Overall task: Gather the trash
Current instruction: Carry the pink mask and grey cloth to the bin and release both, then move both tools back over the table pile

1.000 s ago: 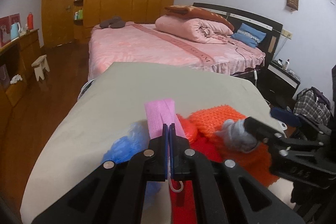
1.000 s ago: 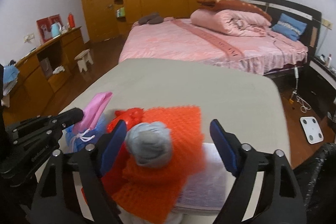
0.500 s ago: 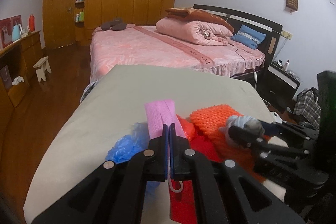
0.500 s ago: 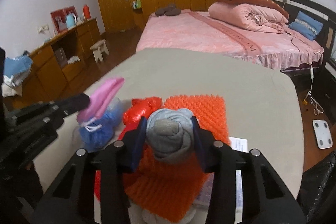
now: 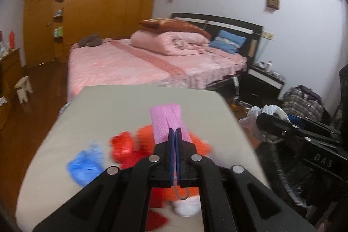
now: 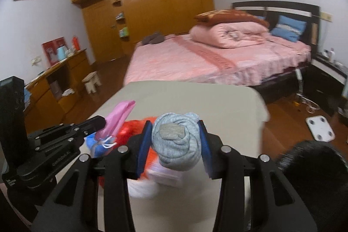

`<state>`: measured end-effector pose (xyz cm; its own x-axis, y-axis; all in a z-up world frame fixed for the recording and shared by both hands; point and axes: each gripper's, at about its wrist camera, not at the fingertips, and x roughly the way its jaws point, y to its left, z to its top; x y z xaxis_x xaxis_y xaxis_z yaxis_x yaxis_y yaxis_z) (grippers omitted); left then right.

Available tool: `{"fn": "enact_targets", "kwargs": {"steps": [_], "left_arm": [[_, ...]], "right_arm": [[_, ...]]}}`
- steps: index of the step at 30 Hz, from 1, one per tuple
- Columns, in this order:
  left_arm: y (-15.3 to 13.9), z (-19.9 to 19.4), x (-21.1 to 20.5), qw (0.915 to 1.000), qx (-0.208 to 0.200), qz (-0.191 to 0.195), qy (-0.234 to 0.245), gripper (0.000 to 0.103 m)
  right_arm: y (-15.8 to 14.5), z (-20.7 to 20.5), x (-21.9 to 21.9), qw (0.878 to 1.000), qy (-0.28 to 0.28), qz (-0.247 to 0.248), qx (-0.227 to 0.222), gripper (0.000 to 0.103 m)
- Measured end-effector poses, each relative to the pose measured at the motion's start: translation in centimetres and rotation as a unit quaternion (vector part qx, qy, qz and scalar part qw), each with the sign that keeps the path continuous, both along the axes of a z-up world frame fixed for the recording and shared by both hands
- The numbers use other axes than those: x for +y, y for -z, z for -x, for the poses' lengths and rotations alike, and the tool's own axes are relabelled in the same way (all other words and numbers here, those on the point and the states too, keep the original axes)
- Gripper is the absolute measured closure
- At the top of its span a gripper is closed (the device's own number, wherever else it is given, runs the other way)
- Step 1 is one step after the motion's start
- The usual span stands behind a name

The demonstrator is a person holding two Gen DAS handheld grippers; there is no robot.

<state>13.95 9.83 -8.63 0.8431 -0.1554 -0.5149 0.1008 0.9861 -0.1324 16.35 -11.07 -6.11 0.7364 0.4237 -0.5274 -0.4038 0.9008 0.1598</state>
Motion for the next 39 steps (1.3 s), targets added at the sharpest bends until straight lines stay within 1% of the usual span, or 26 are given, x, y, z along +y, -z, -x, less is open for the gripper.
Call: {"fn": "enact_targets", "kwargs": {"steps": [3,7,14,20,23,24,25,26,28,29,31,35,38,39], "left_arm": [[-0.5,0.2,-3.4,0.9992,-0.006,0.010,0.038,0.102],[-1.1,-0.1,-8.2,0.9957,-0.014,0.018,0.090,0.102],[-1.1,-0.6,-15.5,0.9862,-0.012,0.029,0.162,0.102],[-0.3,-1.0,-21.0,0.9757,-0.003,0.032,0.217,0.102],[0.2,-1.3,-22.9,0.9706,0.004,0.037,0.238,0.101],[0.5,-1.4,-23.6,0.9680,0.007,0.038,0.248,0.099],[0.7,-1.5,-24.0,0.9666,0.010,0.036,0.253,0.090],[0.8,-1.6,-24.2,0.9662,0.011,0.034,0.255,0.074],[1.1,-1.5,-24.1,0.9669,0.008,0.034,0.253,0.060],[1.2,-1.4,-23.9,0.9680,0.008,0.034,0.249,0.059],[1.3,-1.3,-22.8,0.9719,0.012,0.032,0.233,0.057],[0.9,-0.8,-19.0,0.9835,-0.002,0.020,0.180,0.043],[0.6,-0.2,-15.5,0.9913,-0.014,-0.004,0.131,0.038],[0.6,0.2,-13.9,0.9940,-0.018,-0.016,0.106,0.038]], "right_arm": [[-0.1,0.9,-4.2,0.999,0.042,0.011,-0.001,0.063],[0.5,2.0,-9.3,0.995,0.096,0.022,0.005,0.063],[2.5,3.8,-16.3,0.983,0.175,0.044,0.017,0.063],[3.9,5.4,-20.6,0.972,0.226,0.054,0.025,0.062],[4.2,5.6,-22.0,0.968,0.245,0.055,0.027,0.060],[4.2,5.8,-22.4,0.965,0.253,0.058,0.025,0.057],[4.3,6.0,-22.7,0.964,0.259,0.061,0.024,0.049],[4.2,6.1,-22.9,0.962,0.265,0.064,0.020,0.041],[3.9,6.0,-22.9,0.960,0.271,0.067,0.014,0.033],[3.8,6.0,-22.8,0.960,0.273,0.068,0.012,0.024],[3.7,6.3,-22.5,0.959,0.277,0.067,0.003,0.013],[3.4,5.9,-21.2,0.963,0.265,0.056,0.001,0.007],[3.2,5.3,-18.7,0.969,0.241,0.045,0.003,0.007],[3.3,5.0,-17.6,0.973,0.229,0.042,0.004,0.007]]}}
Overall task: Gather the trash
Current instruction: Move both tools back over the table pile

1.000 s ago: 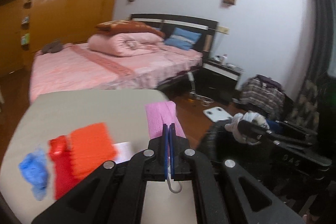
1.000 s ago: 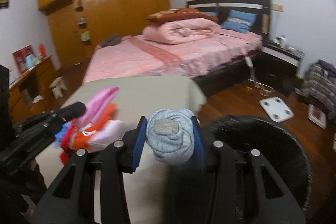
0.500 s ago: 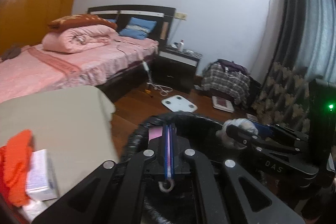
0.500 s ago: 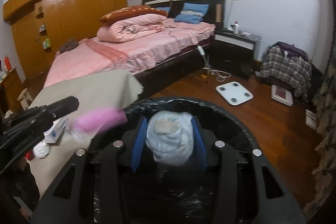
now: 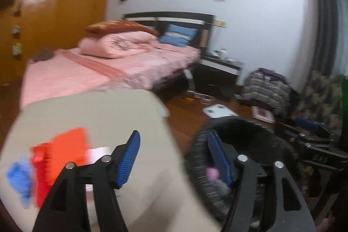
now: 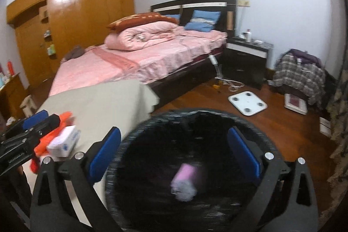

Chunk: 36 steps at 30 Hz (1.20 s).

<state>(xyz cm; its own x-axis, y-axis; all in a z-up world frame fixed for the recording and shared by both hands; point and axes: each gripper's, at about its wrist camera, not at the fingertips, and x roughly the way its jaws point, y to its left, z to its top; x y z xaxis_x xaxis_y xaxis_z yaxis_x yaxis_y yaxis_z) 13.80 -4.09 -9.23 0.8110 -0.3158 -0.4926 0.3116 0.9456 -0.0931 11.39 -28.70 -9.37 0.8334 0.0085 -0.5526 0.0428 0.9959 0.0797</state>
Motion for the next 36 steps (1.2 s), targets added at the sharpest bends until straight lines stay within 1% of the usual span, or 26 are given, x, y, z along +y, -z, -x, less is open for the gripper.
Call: {"fn": "enact_targets", "kwargs": {"steps": [2,5,8,12,18,24,27,28,29,32,36], "left_arm": [[0.0,0.5,2.1,0.9996,-0.005,-0.010,-0.027,0.038],[0.3,1.2,5.9,0.9968,-0.006,-0.023,-0.076,0.037],[0.8,1.8,9.4,0.9920,-0.001,-0.032,-0.122,0.037],[1.7,2.2,13.5,0.9837,0.004,-0.053,-0.172,0.037],[3.6,1.8,19.0,0.9706,0.028,-0.057,-0.232,0.038],[5.6,0.9,22.4,0.9619,0.051,-0.056,-0.262,0.038],[6.5,0.4,23.5,0.9585,0.062,-0.052,-0.273,0.038],[6.8,0.2,23.8,0.9579,0.066,-0.050,-0.275,0.038],[7.1,0.1,24.0,0.9574,0.070,-0.048,-0.276,0.038],[8.0,-0.3,24.8,0.9558,0.081,-0.049,-0.278,0.038],[9.1,-0.6,25.5,0.9538,0.099,-0.040,-0.281,0.038]], "right_arm": [[0.1,-0.6,1.9,1.000,-0.021,-0.005,0.002,0.007],[0.0,-1.4,5.3,0.998,-0.057,-0.011,0.001,0.007],[0.0,-2.4,8.6,0.996,-0.090,-0.016,-0.002,0.007],[0.0,-3.5,12.8,0.991,-0.130,-0.020,-0.005,0.007],[0.5,-5.5,18.1,0.985,-0.174,-0.016,-0.004,0.007],[1.6,-7.7,22.2,0.979,-0.203,-0.015,0.010,0.008],[2.5,-8.7,23.4,0.977,-0.210,-0.012,0.024,0.014],[2.8,-9.1,23.9,0.977,-0.212,-0.011,0.030,0.019],[3.1,-9.4,24.2,0.976,-0.214,-0.010,0.034,0.020],[4.0,-10.1,25.0,0.975,-0.218,-0.009,0.046,0.025],[5.1,-10.6,25.8,0.972,-0.226,-0.006,0.065,0.030]]}}
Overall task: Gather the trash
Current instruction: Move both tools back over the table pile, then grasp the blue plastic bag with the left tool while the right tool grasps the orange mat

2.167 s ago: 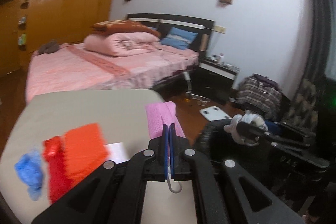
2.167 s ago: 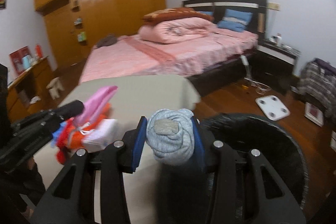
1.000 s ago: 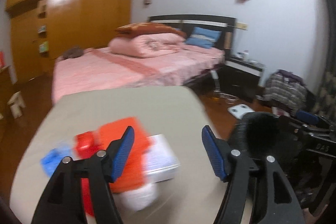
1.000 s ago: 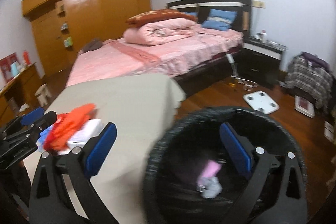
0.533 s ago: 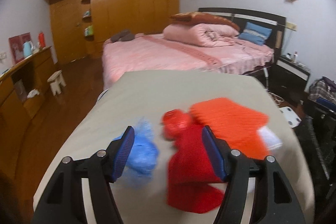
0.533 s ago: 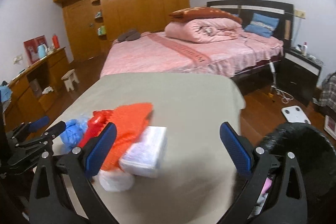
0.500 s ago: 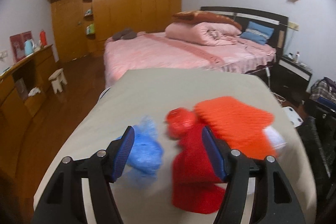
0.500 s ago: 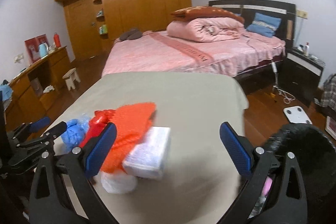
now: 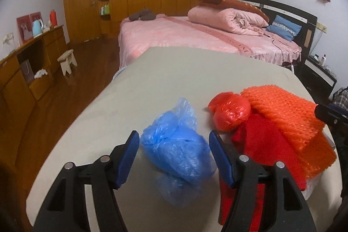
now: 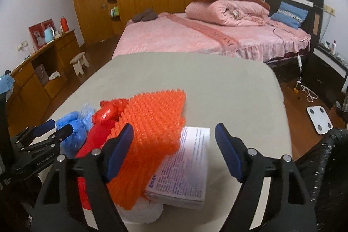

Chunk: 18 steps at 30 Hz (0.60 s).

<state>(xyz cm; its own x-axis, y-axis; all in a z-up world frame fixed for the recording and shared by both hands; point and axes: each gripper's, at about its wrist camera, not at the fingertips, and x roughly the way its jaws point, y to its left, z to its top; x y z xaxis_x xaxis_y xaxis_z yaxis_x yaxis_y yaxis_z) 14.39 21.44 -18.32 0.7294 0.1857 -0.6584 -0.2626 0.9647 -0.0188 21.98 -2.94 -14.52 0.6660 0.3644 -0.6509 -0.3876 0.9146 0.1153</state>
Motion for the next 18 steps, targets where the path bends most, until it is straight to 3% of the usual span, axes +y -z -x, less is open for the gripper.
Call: {"fn": "enact_targets", "kwargs": {"steps": [3,8,9,14,18], "left_arm": [[0.8,-0.4,0.5,0.9998,0.015,0.008,-0.003,0.038],[1.2,-0.9,0.2,0.9994,0.029,0.018,0.010,0.039],[1.4,-1.1,0.0,0.9991,0.033,0.022,0.016,0.041],[1.7,-1.6,-0.6,0.9978,0.038,0.039,0.039,0.066],[1.2,-1.4,-1.1,0.9979,0.027,0.042,0.041,0.072]], "right_arm": [[0.7,-0.1,0.3,1.000,-0.011,0.000,0.016,0.038],[0.5,0.3,0.7,0.999,-0.039,-0.010,0.020,0.066],[0.4,0.3,0.7,0.999,-0.041,-0.011,0.020,0.067],[-0.4,0.8,0.1,0.999,-0.043,-0.022,0.016,0.080],[-0.9,1.0,-0.4,0.998,-0.049,-0.028,0.010,0.087]]}}
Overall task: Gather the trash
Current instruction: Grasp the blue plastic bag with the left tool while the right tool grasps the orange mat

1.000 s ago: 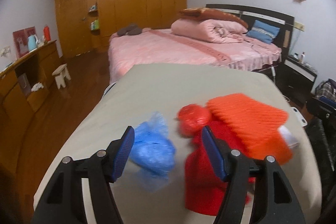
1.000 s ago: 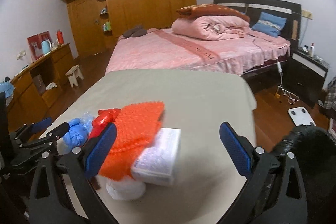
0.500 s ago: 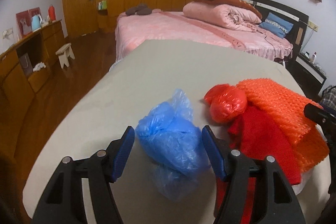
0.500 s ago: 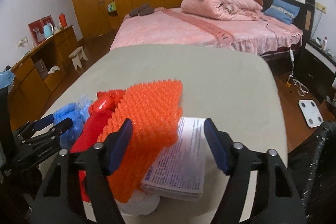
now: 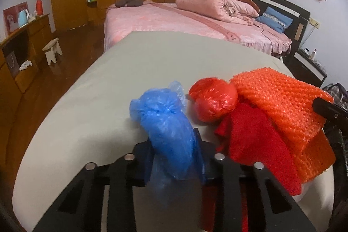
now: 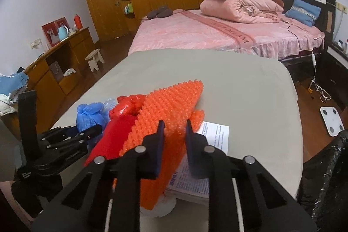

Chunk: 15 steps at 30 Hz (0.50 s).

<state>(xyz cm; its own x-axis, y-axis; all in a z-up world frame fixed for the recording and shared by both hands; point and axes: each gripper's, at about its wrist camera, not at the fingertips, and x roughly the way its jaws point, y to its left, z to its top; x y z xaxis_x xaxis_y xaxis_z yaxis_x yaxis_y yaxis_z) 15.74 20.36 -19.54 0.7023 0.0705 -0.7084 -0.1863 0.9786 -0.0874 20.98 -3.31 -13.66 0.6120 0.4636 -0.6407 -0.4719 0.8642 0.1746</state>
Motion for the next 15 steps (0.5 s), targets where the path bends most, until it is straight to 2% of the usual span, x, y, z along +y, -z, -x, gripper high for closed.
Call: {"fn": "enact_targets", "kwargs": {"steps": [9,15], "left_arm": [[-4.4,1.4,-1.4,0.9988,-0.047,-0.009,0.006,0.073],[-6.7,2.1,-3.1,0.9976,-0.064,-0.009,0.022,0.073]], "right_arm": [[-1.7,0.6,-1.1,1.000,-0.005,-0.022,-0.012,0.088],[-1.5,1.1,-1.3,1.000,-0.006,-0.015,-0.008,0.088]]}}
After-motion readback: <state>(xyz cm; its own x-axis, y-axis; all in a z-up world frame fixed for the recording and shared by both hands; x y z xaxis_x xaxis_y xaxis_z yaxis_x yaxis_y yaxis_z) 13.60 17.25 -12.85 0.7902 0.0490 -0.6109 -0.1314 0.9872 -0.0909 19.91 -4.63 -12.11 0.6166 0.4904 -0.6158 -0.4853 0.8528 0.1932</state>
